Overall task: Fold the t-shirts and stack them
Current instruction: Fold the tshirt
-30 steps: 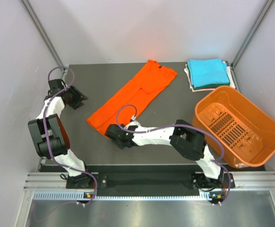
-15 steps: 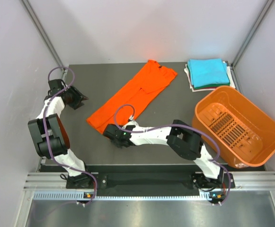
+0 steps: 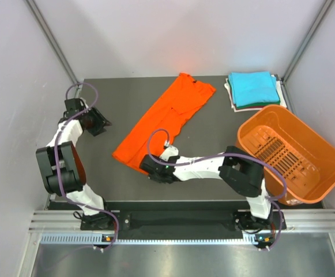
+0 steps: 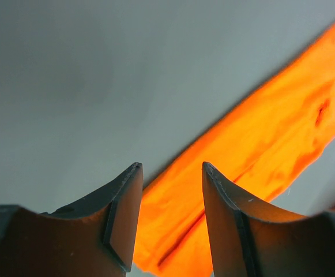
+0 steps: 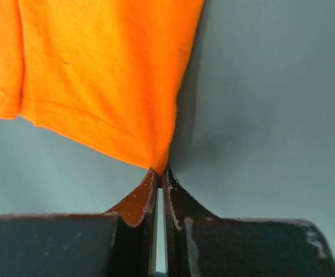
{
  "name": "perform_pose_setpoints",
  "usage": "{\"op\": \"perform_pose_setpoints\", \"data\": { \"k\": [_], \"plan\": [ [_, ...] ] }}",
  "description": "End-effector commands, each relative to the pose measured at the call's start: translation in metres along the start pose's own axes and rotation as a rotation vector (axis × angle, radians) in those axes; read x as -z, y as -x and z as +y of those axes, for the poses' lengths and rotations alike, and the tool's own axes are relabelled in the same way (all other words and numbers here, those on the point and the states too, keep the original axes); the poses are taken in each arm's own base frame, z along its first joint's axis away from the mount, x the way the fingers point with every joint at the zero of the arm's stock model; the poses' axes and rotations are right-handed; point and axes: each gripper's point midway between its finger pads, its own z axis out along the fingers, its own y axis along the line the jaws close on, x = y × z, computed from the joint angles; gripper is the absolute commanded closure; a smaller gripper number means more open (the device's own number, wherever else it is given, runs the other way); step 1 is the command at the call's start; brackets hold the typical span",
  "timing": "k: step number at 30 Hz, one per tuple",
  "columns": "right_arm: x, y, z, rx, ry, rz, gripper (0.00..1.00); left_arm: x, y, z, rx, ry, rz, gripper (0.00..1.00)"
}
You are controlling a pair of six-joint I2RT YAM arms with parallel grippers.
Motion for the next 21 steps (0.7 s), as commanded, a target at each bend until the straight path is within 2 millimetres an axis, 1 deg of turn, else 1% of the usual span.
{"op": "perform_pose_setpoints", "data": {
  "k": [1,2,3,4,5,6,7,8,9,10,11,12,13,14,15,16,18,19,21],
  "plan": [
    [0.027,0.023,-0.037,0.195,-0.053,-0.042,1.00,0.020,-0.028,-0.032,-0.103,-0.081,0.025,0.50],
    [0.034,0.026,-0.055,0.223,-0.075,-0.036,1.00,0.018,-0.054,-0.037,-0.118,-0.109,0.083,0.50],
    [0.039,0.027,-0.074,0.268,-0.111,-0.024,1.00,0.027,-0.061,-0.043,-0.136,-0.122,0.077,0.50],
    [0.047,0.027,-0.097,0.288,-0.138,-0.006,1.00,0.029,-0.076,-0.048,-0.163,-0.129,0.097,0.50],
    [0.052,0.026,-0.110,0.304,-0.150,0.007,1.00,0.030,-0.093,-0.040,-0.165,-0.109,0.123,0.50],
    [0.057,0.025,-0.123,0.327,-0.162,0.022,1.00,0.040,-0.099,-0.045,-0.183,-0.124,0.111,0.50],
    [0.065,0.022,-0.144,0.336,-0.176,0.049,1.00,0.042,-0.117,-0.039,-0.190,-0.117,0.146,0.50],
    [0.069,0.022,-0.155,0.340,-0.186,0.059,1.00,0.047,-0.125,-0.038,-0.196,-0.118,0.154,0.50],
    [0.074,0.018,-0.165,0.347,-0.189,0.080,1.00,0.058,-0.129,-0.042,-0.203,-0.140,0.137,0.50],
    [0.081,0.017,-0.180,0.350,-0.190,0.092,1.00,0.060,-0.147,-0.036,-0.202,-0.138,0.169,0.50],
    [0.084,0.016,-0.187,0.349,-0.189,0.099,1.00,0.063,-0.155,-0.035,-0.202,-0.145,0.174,0.49],
    [0.088,0.010,-0.190,0.354,-0.169,0.127,1.00,0.070,-0.160,-0.038,-0.197,-0.164,0.166,0.49],
    [0.093,0.009,-0.203,0.355,-0.171,0.138,1.00,0.070,-0.180,-0.036,-0.209,-0.166,0.207,0.49],
    [0.096,0.008,-0.208,0.356,-0.167,0.144,1.00,0.072,-0.187,-0.035,-0.209,-0.166,0.220,0.49],
    [0.099,0.006,-0.215,0.364,-0.178,0.154,1.00,0.074,-0.190,-0.035,-0.204,-0.159,0.208,0.49],
    [0.103,0.007,-0.224,0.363,-0.186,0.155,1.00,0.075,-0.202,-0.038,-0.227,-0.161,0.228,0.49],
    [0.108,0.009,-0.235,0.370,-0.209,0.157,1.00,0.076,-0.210,-0.042,-0.211,-0.165,0.242,0.50],
    [0.112,0.011,-0.237,0.365,-0.197,0.151,1.00,0.078,-0.218,-0.048,-0.219,-0.184,0.264,0.50],
    [0.118,0.014,-0.243,0.383,-0.207,0.152,1.00,0.079,-0.225,-0.054,-0.233,-0.204,0.273,0.50]
  ]
}}
